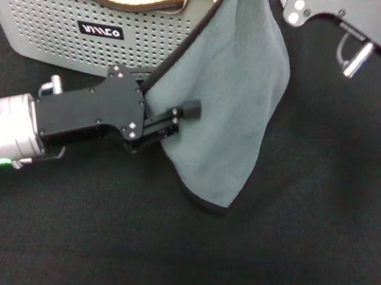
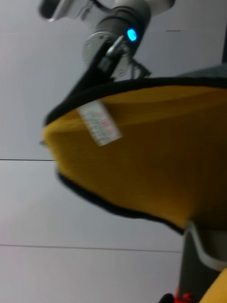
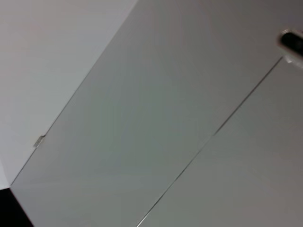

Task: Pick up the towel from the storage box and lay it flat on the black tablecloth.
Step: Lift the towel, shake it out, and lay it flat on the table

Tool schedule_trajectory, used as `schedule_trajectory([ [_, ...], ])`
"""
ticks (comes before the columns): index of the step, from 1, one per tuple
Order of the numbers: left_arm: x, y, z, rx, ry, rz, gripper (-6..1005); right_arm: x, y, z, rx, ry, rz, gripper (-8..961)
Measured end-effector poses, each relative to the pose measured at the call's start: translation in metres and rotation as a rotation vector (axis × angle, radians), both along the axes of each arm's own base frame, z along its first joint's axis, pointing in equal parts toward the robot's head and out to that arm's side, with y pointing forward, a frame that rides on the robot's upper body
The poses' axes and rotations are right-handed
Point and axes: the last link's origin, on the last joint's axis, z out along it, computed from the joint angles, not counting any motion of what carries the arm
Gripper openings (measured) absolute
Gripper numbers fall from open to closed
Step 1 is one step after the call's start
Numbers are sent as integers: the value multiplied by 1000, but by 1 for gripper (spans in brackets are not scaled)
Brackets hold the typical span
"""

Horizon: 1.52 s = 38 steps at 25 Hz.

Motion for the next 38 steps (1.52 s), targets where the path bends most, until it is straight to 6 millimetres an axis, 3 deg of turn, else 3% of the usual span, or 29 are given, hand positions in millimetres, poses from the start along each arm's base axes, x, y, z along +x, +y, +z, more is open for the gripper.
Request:
schedule_trajectory([
  [6, -2, -2, -4, -15, 8, 14, 383, 0, 4, 13, 40, 19, -4, 29],
  [14, -4, -3, -3, -9, 3, 25, 383, 14, 0, 32, 102, 47, -43, 30],
  [38, -11, 1, 13, -30, -33, 82, 380, 41, -2, 43, 147, 53, -122, 35],
])
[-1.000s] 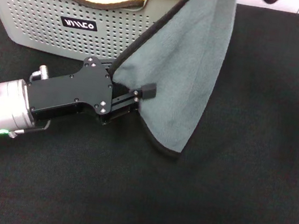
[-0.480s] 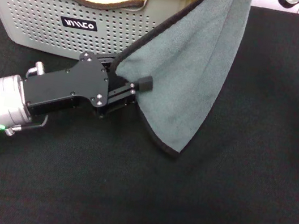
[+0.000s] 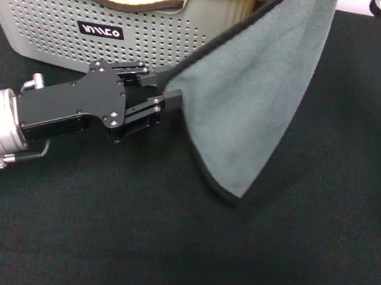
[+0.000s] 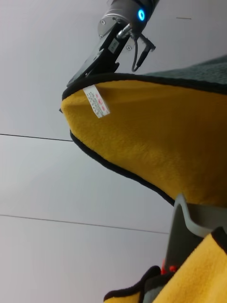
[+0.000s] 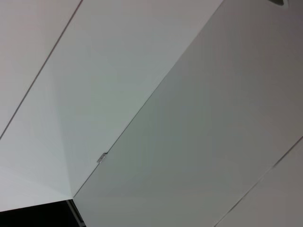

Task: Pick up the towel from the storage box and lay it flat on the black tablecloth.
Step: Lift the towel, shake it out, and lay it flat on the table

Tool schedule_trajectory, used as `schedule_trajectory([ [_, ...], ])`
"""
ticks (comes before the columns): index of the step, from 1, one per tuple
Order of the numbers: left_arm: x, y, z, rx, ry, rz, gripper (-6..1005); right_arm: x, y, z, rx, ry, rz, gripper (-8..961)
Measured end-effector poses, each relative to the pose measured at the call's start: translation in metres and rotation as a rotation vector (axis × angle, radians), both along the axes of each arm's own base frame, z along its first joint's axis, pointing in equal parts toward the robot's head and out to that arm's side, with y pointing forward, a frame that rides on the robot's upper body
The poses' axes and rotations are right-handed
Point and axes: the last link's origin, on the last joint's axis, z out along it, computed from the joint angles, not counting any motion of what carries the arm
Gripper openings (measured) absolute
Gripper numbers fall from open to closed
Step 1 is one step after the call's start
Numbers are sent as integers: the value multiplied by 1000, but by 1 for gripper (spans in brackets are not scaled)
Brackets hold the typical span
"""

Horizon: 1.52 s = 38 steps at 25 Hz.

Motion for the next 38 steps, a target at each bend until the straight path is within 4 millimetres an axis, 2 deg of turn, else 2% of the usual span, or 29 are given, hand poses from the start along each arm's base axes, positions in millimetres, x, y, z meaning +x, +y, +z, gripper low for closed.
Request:
schedule_trajectory([
  [23, -6, 7, -1, -10, 19, 67, 376, -6, -3, -2, -11, 6, 34, 39],
  [38, 1, 9, -10, -52, 33, 50, 378, -8, -4, -3, -15, 6, 39, 42],
])
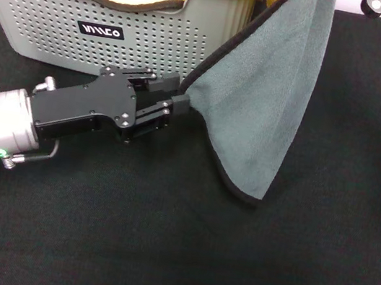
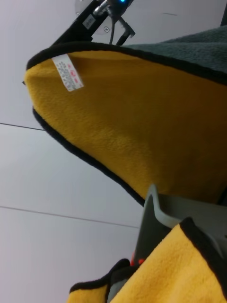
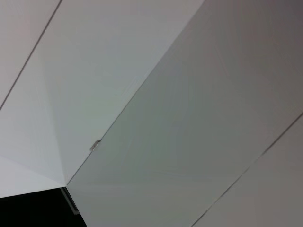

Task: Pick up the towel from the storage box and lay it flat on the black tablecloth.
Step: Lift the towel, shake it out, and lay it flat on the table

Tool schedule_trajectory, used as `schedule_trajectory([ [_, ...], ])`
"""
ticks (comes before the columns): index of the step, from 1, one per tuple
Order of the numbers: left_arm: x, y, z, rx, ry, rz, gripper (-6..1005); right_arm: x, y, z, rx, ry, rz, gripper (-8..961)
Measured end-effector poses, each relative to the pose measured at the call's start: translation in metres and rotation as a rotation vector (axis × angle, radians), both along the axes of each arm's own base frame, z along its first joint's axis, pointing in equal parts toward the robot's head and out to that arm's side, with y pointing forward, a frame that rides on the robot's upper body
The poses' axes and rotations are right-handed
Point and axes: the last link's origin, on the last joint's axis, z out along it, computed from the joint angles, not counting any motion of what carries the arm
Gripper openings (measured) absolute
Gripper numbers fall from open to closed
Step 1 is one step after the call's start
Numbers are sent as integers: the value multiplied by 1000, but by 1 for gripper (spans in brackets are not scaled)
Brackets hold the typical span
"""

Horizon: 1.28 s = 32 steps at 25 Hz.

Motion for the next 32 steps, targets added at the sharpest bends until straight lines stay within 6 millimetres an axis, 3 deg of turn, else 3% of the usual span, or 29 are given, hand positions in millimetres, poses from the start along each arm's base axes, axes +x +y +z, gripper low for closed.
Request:
schedule_trajectory([
  [24, 3, 0, -8, -17, 9, -2, 369, 0, -3, -3, -14, 6, 8, 47],
  [29, 3, 0, -8, -22, 15, -3, 247, 0, -4, -3, -14, 7, 8, 48],
  [32, 2, 0, -7, -17, 11, -1, 125, 1, -3, -3, -16, 7, 5, 49],
])
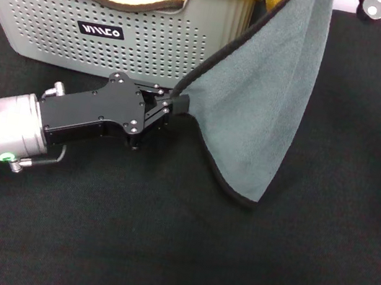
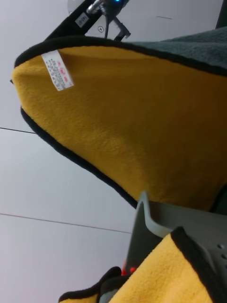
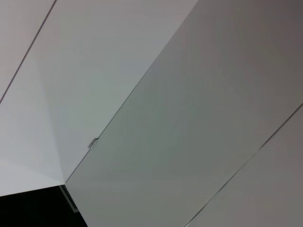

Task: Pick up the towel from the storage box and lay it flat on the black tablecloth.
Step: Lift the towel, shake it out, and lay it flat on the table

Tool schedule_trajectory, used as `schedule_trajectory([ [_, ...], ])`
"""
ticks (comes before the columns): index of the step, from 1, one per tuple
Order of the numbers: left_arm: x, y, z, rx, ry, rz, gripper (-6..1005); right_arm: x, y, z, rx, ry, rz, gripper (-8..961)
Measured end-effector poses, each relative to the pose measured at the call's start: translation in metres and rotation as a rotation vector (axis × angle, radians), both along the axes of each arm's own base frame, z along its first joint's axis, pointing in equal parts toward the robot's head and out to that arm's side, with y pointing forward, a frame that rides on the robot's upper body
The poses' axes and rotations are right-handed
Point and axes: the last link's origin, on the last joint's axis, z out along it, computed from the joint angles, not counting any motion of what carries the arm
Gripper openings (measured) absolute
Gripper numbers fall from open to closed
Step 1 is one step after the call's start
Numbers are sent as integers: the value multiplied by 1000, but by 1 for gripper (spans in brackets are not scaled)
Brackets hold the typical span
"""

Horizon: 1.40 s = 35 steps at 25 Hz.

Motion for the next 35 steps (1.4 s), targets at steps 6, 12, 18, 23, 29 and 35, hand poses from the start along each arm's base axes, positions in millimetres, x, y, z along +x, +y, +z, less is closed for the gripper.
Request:
schedule_trajectory([
  [6, 0, 2, 7, 33, -25, 7, 24, 7, 1, -4, -18, -5, -31, 50],
  [12, -1, 2, 39, 88, -99, -15, 19, 25, 3, -8, -98, 22, -117, 51],
  [18, 5, 7, 75, 98, -105, -60, 19, 40, 4, -9, -198, 49, -229, 52],
  [23, 19, 14, 99, 117, -115, -115, 18, 40, 9, -3, -240, 42, -266, 53],
  [29, 29, 20, 115, 110, -105, -130, 18, 31, 12, 10, -323, 8, -294, 54],
  [35, 18, 11, 106, 70, -84, -92, 18, 43, -5, 2, -473, -33, -321, 55],
])
